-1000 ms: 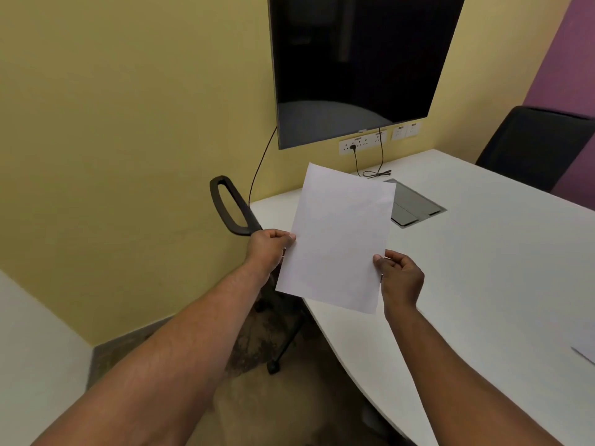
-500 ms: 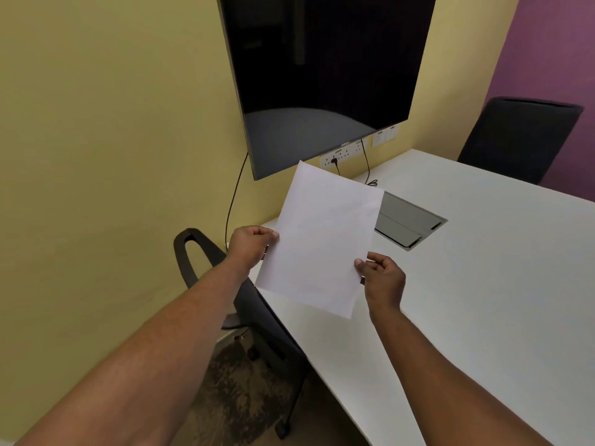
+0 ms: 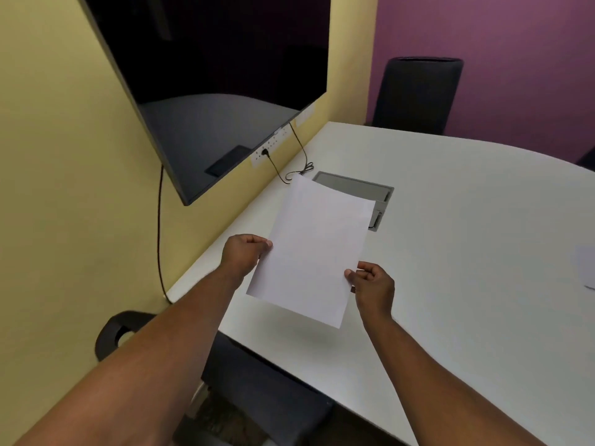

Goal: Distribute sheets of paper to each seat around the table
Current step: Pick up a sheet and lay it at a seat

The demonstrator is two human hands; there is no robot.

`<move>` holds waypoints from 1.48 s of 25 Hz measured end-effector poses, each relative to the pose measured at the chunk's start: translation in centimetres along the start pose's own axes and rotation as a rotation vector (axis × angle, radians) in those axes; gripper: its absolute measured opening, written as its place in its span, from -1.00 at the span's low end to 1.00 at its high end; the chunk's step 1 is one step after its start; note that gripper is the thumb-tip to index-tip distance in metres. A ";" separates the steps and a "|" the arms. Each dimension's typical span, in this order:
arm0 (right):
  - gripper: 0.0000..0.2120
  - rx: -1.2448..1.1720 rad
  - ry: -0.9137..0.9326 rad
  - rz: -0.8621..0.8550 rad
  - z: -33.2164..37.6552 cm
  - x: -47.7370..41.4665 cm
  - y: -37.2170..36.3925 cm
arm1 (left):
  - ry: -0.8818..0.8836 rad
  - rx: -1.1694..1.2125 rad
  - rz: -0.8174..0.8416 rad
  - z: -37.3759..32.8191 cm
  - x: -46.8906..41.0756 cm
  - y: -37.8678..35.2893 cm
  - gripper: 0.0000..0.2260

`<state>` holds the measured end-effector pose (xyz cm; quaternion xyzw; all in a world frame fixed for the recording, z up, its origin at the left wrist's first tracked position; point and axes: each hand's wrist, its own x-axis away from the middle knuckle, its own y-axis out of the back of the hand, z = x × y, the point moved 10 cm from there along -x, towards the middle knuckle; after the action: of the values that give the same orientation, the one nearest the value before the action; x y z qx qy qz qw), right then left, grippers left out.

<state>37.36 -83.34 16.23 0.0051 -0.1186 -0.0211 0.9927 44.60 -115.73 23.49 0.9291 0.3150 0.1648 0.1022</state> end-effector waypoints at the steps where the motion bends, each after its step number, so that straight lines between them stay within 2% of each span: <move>1: -0.79 0.006 -0.012 -0.030 -0.6 -0.1 -0.5 | 0.003 -0.020 0.029 0.5 -1.4 -0.3 -0.93; 9: -0.75 0.095 -0.125 -0.147 -8.2 -2.1 -3.7 | 0.109 -0.116 0.100 8.8 -10.2 -2.8 -0.91; 23: -0.79 0.312 -0.324 -0.161 -22.8 -8.6 -8.2 | 0.315 -0.216 0.087 24.6 -18.6 -5.8 -0.87; 28: -0.80 0.374 -0.350 -0.173 -23.8 -9.8 -8.5 | 0.370 -0.284 0.058 27.1 -19.3 -6.1 -0.87; 37: -0.75 0.499 -0.381 -0.180 -24.0 -10.2 -8.8 | 0.418 -0.465 -0.079 26.9 -19.1 -5.7 -0.90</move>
<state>32.77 -91.57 -9.58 0.2545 -0.3026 -0.0797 0.9151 37.20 -125.42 -7.70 0.8137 0.3191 0.4157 0.2513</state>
